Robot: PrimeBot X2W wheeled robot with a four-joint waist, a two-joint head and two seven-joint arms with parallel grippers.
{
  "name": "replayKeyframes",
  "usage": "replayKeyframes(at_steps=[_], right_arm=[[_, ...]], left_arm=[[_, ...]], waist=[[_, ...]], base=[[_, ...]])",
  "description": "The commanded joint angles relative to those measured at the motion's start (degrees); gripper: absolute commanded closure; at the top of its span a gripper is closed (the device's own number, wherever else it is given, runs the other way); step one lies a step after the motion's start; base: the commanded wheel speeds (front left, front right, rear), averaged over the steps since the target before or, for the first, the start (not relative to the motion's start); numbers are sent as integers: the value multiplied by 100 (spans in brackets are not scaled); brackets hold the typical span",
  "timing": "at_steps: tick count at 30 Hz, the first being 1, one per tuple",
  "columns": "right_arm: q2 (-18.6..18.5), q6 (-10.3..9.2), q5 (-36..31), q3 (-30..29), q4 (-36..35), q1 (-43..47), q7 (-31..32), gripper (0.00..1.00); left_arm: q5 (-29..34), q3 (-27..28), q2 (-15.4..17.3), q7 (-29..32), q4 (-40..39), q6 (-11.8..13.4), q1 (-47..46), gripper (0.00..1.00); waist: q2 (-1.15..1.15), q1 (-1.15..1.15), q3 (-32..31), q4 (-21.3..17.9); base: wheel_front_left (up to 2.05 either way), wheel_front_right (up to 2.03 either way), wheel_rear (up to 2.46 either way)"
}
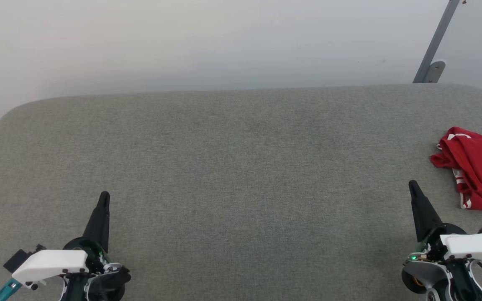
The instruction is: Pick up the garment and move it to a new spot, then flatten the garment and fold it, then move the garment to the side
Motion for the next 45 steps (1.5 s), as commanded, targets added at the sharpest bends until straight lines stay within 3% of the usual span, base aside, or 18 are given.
replayKeyframes(at_steps=[1, 45], right_arm=[[10, 0, 10, -2, 17, -30, 13, 100], [11, 0, 8, -4, 16, -30, 14, 100]], left_arm=[[20, 15, -9, 32, 2, -33, -74, 100], [30, 25, -15, 33, 1, -33, -75, 100]], waist=[[0, 0, 0, 0], [0, 0, 0, 0]], base=[[0, 0, 0], [0, 0, 0]])
